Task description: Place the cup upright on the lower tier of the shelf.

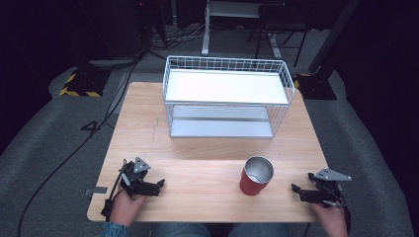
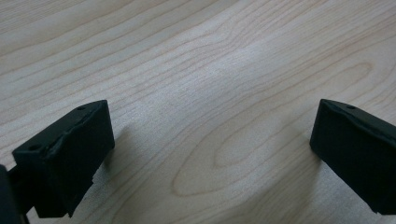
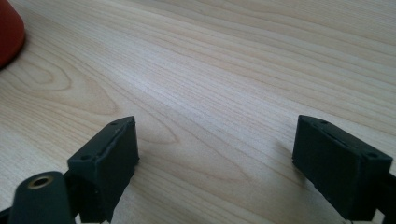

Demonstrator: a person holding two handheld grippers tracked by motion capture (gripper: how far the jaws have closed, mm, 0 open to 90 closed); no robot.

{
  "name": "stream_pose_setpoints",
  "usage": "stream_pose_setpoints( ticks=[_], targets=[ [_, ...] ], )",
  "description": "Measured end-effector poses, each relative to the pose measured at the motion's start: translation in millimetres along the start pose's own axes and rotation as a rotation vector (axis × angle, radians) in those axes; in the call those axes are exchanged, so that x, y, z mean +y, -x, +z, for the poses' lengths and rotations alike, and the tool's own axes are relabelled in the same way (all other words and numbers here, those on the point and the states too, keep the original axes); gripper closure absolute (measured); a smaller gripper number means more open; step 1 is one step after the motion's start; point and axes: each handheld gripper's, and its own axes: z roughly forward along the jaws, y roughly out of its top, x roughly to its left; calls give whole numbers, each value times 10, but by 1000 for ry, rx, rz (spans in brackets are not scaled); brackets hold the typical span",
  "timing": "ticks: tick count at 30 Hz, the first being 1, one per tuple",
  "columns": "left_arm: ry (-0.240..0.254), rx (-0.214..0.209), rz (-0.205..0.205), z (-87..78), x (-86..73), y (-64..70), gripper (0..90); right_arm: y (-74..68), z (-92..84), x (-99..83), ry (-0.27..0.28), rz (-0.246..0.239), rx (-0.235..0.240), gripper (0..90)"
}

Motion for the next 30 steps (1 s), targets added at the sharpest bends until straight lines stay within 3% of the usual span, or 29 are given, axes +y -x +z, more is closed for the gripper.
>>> stream_pose_setpoints(
  ticks=[10, 13, 26, 30],
  targets=[
    [-1, -1, -1, 1, 2, 0, 2, -41, -80, 21, 23, 16, 0, 144],
    [4, 4, -4, 8, 6, -1, 2, -139, -153, 88, 59, -16, -3, 144],
    [4, 5, -12, 9, 8, 1, 3, -422, -270, 241, 136, -52, 60, 143],
    [3, 5, -11, 9, 8, 0, 3, -550, -307, 288, 163, -71, 102, 142]
  ],
)
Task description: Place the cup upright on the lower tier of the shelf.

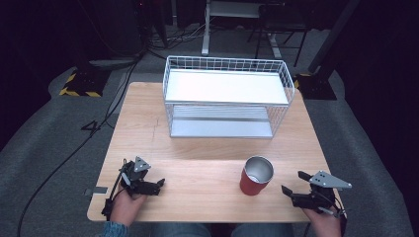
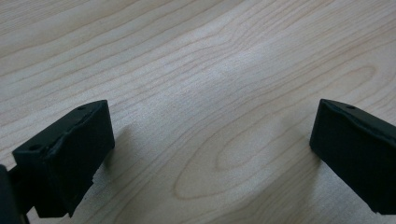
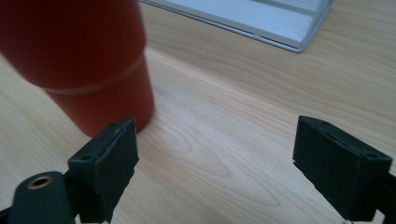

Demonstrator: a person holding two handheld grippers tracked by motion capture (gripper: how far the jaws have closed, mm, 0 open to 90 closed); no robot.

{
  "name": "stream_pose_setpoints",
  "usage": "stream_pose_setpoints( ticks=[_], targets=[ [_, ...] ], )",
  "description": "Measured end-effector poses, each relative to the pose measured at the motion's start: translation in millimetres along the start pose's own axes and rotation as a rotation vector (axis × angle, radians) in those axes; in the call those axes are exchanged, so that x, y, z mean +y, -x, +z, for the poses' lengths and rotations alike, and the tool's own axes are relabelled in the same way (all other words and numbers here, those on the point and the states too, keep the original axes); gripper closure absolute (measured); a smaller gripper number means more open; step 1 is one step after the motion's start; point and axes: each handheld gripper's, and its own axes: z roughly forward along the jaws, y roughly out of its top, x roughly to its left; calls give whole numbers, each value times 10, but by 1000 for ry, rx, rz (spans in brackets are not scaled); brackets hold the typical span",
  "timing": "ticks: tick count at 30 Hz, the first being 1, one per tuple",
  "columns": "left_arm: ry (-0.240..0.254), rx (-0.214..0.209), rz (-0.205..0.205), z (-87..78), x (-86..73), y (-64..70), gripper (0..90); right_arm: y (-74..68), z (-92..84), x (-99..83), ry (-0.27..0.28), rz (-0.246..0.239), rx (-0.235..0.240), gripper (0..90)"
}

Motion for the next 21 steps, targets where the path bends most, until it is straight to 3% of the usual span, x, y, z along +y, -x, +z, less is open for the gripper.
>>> stream_pose_setpoints(
  ticks=[15, 18, 21],
  targets=[
    [0, 0, 0, 0, 0, 0, 3, -397, 10, 113, 38, -58, 148, 128],
    [-1, -1, 3, 2, 3, -3, 2, -484, 64, 117, 35, -64, 191, 105],
    [-2, -1, 2, 3, 5, -2, 2, -520, 124, 114, 28, -67, 202, 83]
  ],
)
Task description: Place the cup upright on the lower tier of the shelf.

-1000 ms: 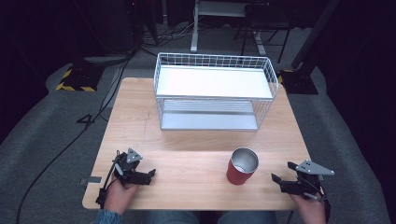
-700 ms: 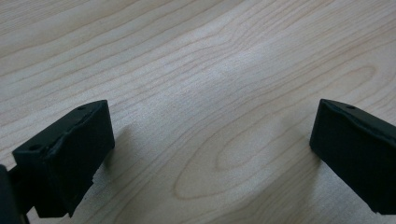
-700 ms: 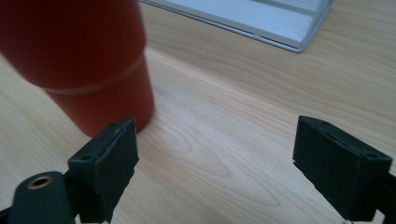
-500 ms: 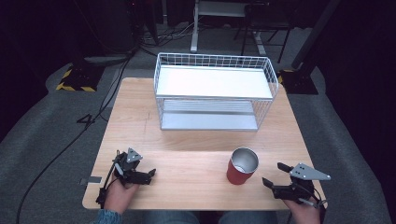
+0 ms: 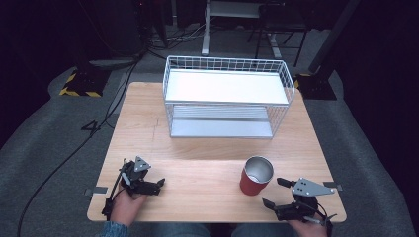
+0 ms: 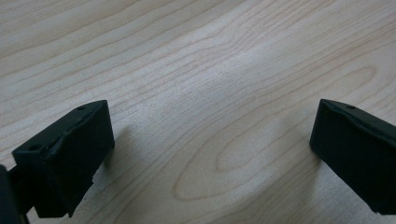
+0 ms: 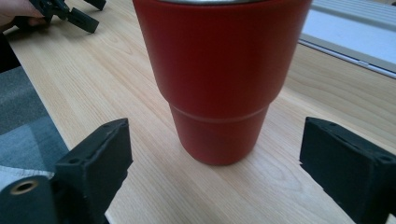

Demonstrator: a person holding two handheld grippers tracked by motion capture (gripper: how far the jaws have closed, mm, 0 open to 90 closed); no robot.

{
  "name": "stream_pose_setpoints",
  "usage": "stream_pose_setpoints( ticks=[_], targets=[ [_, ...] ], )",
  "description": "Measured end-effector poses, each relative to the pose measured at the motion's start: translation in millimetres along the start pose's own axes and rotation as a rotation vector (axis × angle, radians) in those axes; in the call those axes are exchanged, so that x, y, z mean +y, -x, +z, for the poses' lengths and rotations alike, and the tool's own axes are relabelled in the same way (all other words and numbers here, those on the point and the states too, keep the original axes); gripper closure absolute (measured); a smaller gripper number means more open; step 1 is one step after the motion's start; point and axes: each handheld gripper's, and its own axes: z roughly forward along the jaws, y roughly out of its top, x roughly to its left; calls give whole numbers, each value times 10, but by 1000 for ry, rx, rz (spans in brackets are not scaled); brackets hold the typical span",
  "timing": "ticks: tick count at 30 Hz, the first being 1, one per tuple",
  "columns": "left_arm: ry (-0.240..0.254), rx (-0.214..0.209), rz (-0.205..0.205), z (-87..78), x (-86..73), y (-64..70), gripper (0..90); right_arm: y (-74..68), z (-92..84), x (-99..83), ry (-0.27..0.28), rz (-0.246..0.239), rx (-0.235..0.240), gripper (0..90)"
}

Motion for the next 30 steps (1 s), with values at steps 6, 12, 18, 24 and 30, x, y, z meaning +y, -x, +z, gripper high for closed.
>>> stream_pose_setpoints(
  ticks=[6, 12, 18, 24, 30],
  targets=[
    [0, 0, 0, 0, 0, 0, 2, 1, 169, -22, -4, 12, 8, 16],
    [1, 0, 0, 0, 0, 0, 2, -10, 296, -31, -4, 11, -5, 8],
    [0, 0, 0, 0, 0, 0, 2, -15, 463, -39, 7, 42, -19, 8],
    [0, -2, 0, 2, 1, -1, 2, -6, 565, -65, 33, 93, -17, 18],
    [0, -2, 1, 1, 2, -1, 2, -42, 629, -57, 65, 95, -48, 72]
  ],
)
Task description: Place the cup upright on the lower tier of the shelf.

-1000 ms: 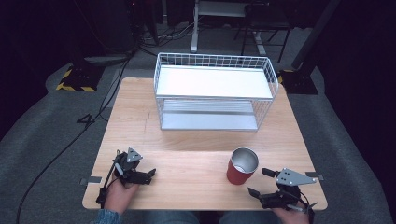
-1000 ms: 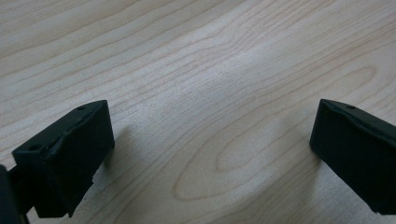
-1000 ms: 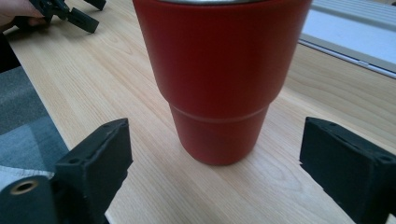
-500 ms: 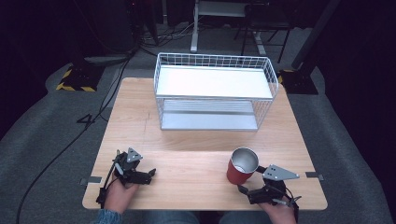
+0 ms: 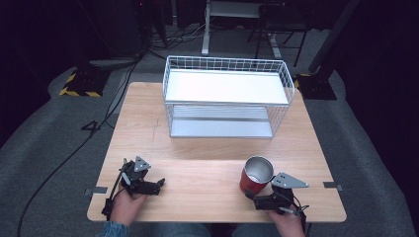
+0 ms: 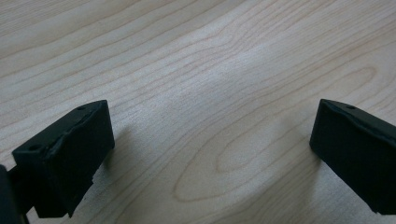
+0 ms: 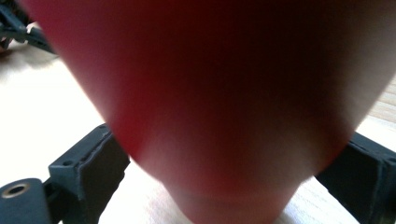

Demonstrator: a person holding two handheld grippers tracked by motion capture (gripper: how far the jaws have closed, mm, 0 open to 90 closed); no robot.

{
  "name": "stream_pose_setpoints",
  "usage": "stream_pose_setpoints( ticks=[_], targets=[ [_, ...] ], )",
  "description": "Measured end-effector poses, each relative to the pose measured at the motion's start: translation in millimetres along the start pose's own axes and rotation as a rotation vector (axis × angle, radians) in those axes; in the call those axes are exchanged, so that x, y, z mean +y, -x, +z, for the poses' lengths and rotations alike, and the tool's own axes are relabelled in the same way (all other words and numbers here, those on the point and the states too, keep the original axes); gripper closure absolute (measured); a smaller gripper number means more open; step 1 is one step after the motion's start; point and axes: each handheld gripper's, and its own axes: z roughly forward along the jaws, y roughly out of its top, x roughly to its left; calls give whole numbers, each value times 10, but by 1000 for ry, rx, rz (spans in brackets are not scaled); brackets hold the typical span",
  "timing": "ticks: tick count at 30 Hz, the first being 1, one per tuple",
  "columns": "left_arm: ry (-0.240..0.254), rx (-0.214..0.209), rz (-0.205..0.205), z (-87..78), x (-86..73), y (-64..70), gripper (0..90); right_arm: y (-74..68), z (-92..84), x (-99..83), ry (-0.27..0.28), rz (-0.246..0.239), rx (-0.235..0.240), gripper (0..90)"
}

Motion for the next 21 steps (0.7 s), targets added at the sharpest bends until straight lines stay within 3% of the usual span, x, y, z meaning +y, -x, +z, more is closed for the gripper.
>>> stream_pose_setpoints(
  ticks=[10, 21],
  targets=[
    [0, 0, 0, 0, 0, 0, 2, -9, 77, 11, 16, -27, -31, 147],
    [1, 0, 0, 0, 0, 0, 2, -40, 77, 14, 17, -62, -45, 162]
  ],
)
